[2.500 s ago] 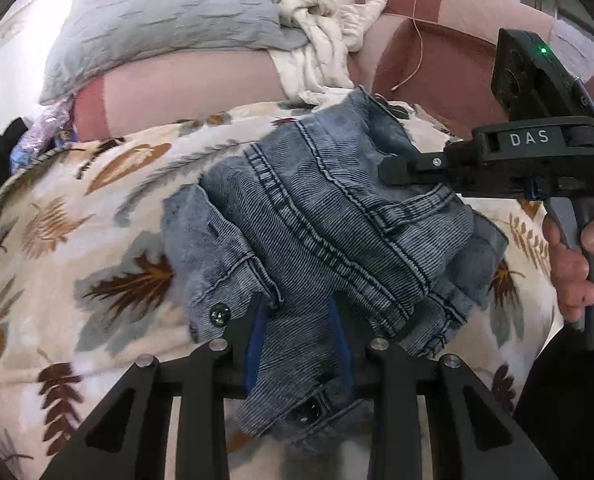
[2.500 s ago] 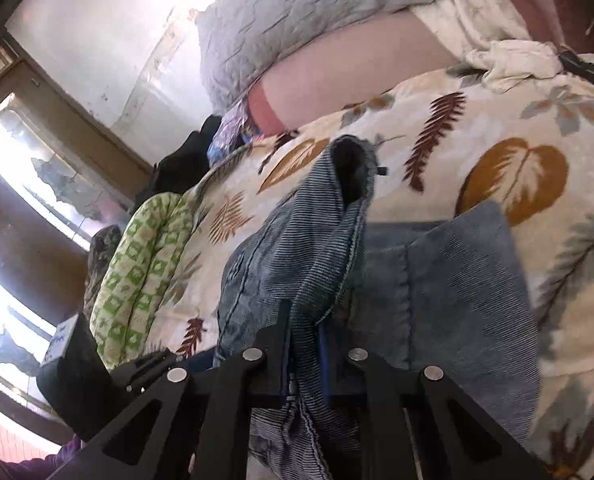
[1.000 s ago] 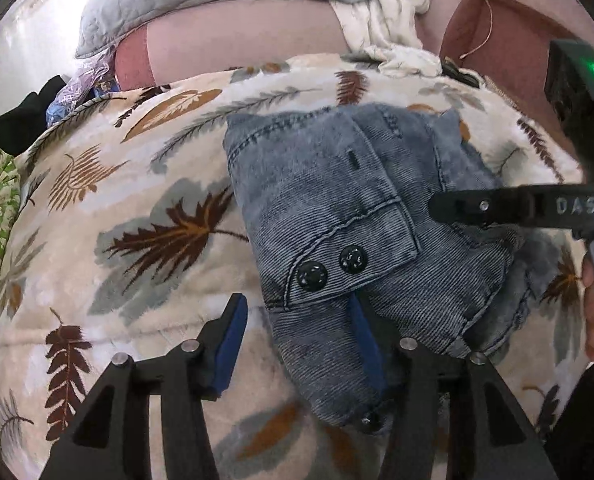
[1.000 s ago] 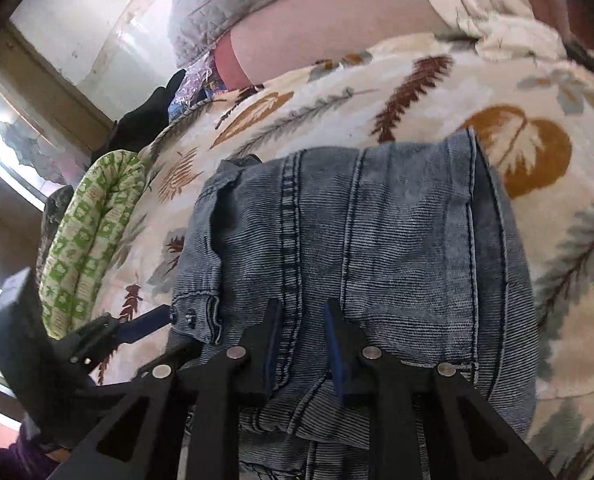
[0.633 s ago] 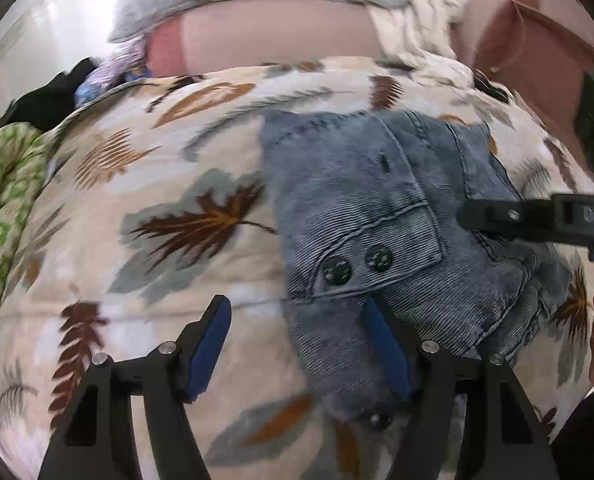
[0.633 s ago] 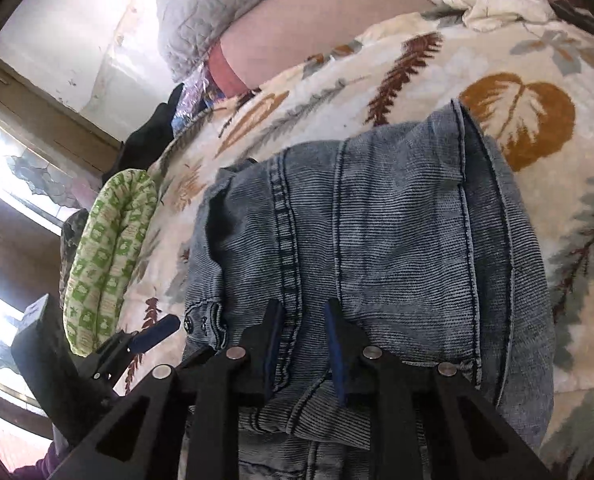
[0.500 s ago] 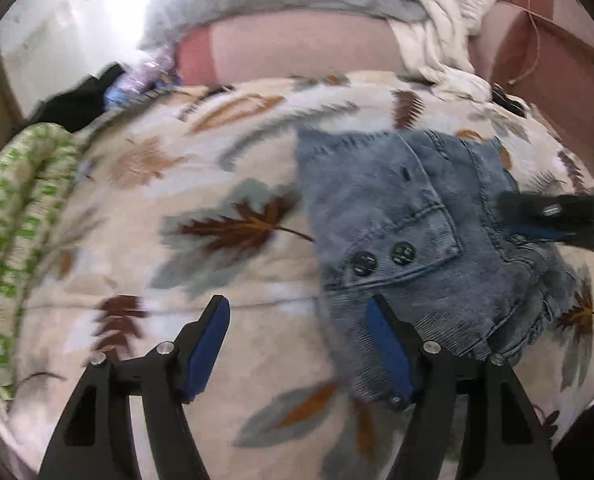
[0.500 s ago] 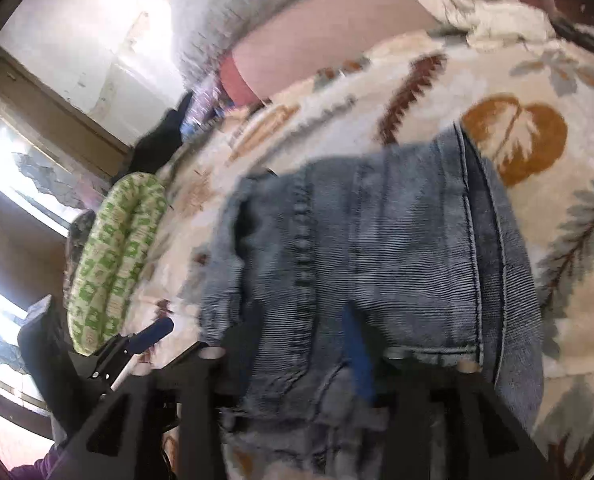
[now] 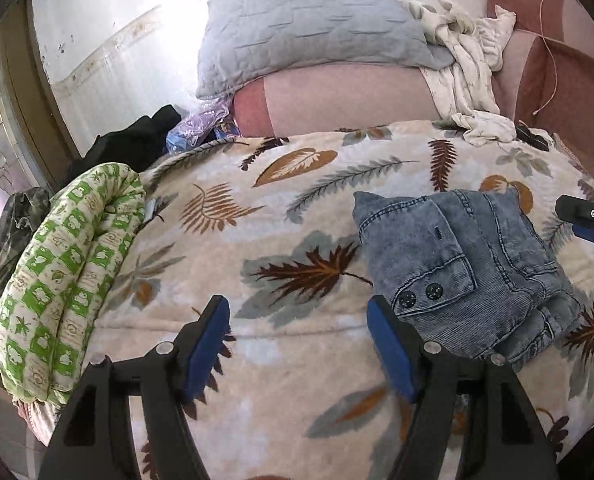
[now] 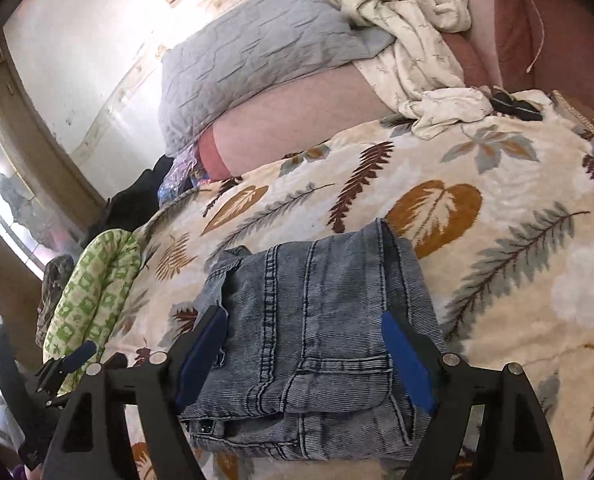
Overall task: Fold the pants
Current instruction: 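Open the right gripper and pull both grippers back from the folded jeans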
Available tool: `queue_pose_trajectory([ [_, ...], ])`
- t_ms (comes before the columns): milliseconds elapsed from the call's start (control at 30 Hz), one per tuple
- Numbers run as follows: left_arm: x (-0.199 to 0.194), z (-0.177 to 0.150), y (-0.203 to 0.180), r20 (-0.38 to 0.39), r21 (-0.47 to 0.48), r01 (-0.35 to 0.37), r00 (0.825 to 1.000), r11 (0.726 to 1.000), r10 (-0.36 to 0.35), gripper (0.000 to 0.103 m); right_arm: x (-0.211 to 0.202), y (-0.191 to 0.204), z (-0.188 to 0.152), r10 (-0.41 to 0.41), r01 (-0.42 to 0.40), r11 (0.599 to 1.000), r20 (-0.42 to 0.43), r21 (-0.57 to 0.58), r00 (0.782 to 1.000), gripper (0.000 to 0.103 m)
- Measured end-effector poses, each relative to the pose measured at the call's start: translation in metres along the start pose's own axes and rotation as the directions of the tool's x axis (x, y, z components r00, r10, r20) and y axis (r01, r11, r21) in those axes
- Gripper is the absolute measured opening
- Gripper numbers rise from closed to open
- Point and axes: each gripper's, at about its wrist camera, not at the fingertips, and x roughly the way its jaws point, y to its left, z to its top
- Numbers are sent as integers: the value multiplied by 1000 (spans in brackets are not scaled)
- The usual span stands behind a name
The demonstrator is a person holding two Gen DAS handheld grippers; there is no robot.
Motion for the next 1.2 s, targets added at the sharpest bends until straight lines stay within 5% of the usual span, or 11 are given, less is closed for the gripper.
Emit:
queue_pose_trajectory([
  [900, 33, 1, -16, -44, 24, -31, 999, 999, 32, 72, 13, -49, 1, -105, 110, 991, -62, 79, 992, 83],
  [1200, 52, 5, -9, -114, -60, 59, 991, 996, -66, 72, 15, -71, 4, -128, 138, 983, -91, 124, 988, 83],
])
